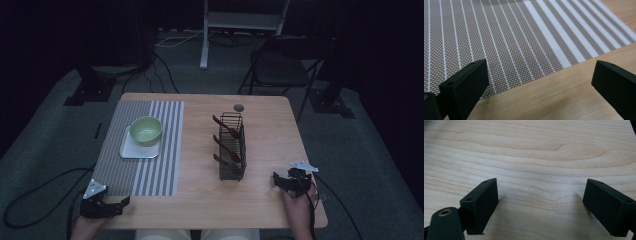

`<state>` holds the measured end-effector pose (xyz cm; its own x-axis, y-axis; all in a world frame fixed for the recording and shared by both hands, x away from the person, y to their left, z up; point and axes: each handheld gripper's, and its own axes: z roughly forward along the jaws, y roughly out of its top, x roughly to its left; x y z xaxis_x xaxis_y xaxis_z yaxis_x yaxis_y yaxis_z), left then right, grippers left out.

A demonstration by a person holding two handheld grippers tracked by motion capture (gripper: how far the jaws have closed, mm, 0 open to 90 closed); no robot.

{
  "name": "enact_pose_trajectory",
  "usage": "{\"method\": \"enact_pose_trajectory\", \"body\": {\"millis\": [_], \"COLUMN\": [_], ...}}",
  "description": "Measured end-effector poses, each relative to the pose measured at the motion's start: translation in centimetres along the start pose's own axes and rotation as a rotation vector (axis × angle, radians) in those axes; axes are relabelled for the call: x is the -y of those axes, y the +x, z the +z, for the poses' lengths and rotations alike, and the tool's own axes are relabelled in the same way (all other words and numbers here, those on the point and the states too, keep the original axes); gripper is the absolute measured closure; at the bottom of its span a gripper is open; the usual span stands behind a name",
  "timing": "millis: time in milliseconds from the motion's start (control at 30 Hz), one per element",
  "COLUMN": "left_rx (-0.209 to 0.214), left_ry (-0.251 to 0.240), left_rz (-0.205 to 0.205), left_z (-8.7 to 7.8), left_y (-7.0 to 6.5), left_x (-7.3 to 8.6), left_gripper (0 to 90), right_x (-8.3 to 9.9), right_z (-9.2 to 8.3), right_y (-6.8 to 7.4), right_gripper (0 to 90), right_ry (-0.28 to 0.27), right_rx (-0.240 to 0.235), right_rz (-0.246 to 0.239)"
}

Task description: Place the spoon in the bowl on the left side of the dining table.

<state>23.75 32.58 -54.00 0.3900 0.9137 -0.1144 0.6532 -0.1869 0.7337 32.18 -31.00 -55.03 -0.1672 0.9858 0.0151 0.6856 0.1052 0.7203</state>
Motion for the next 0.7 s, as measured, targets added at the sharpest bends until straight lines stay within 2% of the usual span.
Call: {"method": "enact_pose_trajectory", "body": {"millis": [167, 300, 500, 700], "left_rx": [0.015, 0.023, 0.056, 0.056], "left_ry": [-0.008, 0.008, -0.03, -0.005], "left_rz": [0.007, 0.014, -0.018, 0.01], "left_z": [0.0, 0.4, 0.3, 0.6], "left_y": [-0.3, -0.5, -0.4, -0.8], "left_x": [-0.5, -0.6, -0.9, -1.2], "left_gripper": [1.2, 1.2, 1.8, 3.6], "right_x": [0.0, 0.0, 0.0, 0.0], "right_z": [0.0, 0.0, 0.0, 0.0], "right_y": [0.0, 0.0, 0.0, 0.0], "right_gripper": [12.2, 12.3, 12.3, 12.3], "right_ry": [0.0, 0.0, 0.0, 0.0], "right_rx": [0.0, 0.0, 0.001, 0.001], "right_rz": [0.0, 0.0, 0.0, 0.0]}}
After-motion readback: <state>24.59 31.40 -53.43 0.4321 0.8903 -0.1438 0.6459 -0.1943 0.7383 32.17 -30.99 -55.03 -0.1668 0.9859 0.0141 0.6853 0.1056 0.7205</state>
